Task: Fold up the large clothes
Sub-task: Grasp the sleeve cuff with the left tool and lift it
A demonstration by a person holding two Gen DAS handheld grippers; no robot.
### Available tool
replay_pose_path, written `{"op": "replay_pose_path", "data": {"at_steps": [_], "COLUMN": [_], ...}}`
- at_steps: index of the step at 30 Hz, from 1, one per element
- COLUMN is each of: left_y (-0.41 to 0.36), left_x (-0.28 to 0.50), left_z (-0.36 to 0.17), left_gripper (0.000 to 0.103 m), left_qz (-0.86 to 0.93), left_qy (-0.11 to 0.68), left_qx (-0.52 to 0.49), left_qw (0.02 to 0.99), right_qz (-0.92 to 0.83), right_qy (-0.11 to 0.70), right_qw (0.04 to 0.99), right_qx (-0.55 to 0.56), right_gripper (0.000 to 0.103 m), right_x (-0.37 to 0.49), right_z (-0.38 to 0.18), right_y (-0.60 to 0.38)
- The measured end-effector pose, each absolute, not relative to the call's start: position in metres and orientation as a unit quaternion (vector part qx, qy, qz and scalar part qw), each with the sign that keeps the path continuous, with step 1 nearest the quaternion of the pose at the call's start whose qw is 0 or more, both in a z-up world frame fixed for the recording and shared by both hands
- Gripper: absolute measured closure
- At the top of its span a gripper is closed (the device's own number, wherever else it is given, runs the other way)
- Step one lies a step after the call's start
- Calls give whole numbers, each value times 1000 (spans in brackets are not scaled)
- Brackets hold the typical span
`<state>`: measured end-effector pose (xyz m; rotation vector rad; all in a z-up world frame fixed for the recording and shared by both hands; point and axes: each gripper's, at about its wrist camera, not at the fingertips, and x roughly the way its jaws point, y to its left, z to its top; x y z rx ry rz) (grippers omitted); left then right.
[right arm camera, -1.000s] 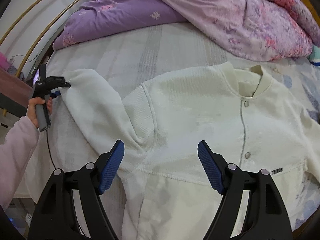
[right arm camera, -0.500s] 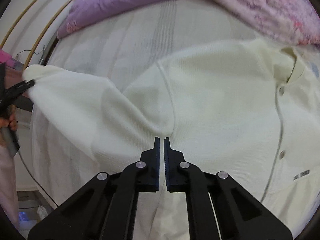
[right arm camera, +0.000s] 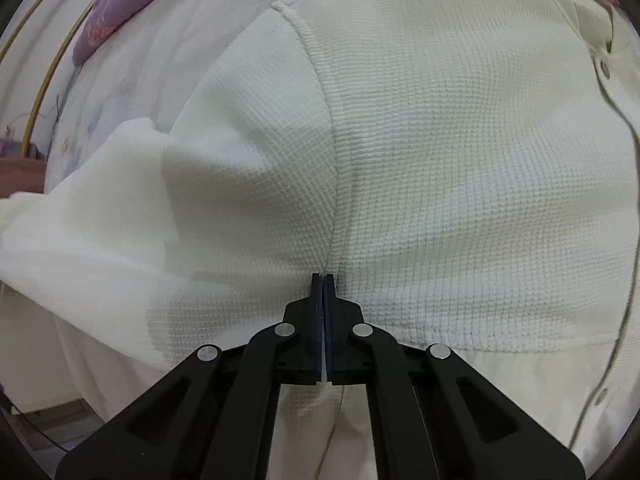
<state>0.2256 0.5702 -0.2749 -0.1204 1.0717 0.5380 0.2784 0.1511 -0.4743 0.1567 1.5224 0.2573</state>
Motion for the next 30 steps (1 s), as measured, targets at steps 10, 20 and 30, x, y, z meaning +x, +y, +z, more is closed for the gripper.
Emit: {"op": "replay_pose_path", "data": {"at_steps": [10,20,30], "left_y": [491,307,57], "left_x": [223,236,249], "left_z": [-206,-157,-156], "left_gripper": [89,89,89], "left_qz": [203,118,-9], "left_qy": [464,433,407], "left_qx": [1,69,144], "left_qw": [862,891,902], "right_qz": [191,188,119], "right_qy": [632,542,479], "right_qw": [746,803,846], "right_qx": [93,161,203], "right_gripper": [101,101,101], "right_x": [249,227,188], "right_z": [-374,-275,-217], "right_y": [112,-6,-180]}}
